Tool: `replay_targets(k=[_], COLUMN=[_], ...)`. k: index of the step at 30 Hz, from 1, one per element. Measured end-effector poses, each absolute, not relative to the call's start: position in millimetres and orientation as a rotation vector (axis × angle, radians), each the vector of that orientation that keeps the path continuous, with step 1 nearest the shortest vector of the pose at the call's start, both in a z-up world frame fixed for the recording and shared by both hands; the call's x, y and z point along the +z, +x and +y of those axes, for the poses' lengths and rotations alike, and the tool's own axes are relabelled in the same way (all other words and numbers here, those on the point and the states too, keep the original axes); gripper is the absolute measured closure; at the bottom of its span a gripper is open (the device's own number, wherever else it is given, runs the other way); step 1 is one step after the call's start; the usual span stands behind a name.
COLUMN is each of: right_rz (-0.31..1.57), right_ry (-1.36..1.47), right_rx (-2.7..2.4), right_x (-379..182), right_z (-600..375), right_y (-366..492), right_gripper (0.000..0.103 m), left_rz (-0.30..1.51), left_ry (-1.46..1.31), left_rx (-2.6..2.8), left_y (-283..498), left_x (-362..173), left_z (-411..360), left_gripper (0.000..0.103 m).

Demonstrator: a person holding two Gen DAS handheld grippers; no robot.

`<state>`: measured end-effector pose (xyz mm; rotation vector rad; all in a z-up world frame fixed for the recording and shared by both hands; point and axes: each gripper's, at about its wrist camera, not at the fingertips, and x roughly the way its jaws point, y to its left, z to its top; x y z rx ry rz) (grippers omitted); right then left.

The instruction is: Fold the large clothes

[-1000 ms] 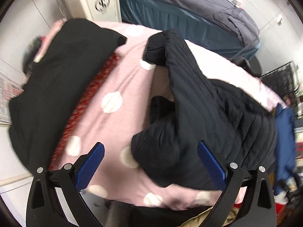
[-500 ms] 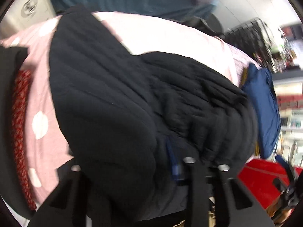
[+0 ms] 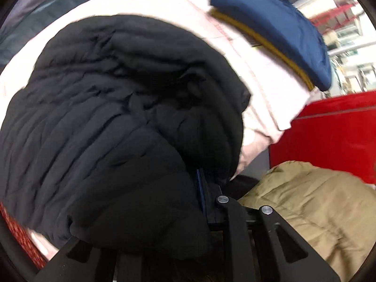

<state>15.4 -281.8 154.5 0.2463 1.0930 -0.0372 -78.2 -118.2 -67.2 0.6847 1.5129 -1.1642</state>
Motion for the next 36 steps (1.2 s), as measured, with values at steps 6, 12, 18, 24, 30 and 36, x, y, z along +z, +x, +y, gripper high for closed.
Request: replay_targets(k=[6,12,18,24,30,36], right_rz=[1.204,1.276,1.286,1.522,1.313,1.243], right_ry=[0.079,-0.132,-0.49,-0.117,0.245,0.403], right_rx=[0.32,0.602,0.404,0.26,0.151,-0.246], right_x=[123,75,-16,-92,-6,48], right_z=[-177,-57,2,-89,-216,-356], right_y=[90,130,172,196,127,-4], right_gripper=[0.006,0.006,0.006,0.07,0.098,0.098], left_rz=[1.58,1.614,1.62,1.622,1.631,1.611], left_ry=[0.481,0.303,0.228,0.222,0.243,0.255], left_rx=[-1.022,-0.872,-0.815,-0.82,-0.858,-0.884], left_y=[-61,-59,-48,-45,-41,-31], left_x=[-84,-91,-95,-96,-97,-92], left_z=[-59,-5,22,25,18,19], left_gripper=[0.076,0.048,0.042,0.042,0.04,0.032])
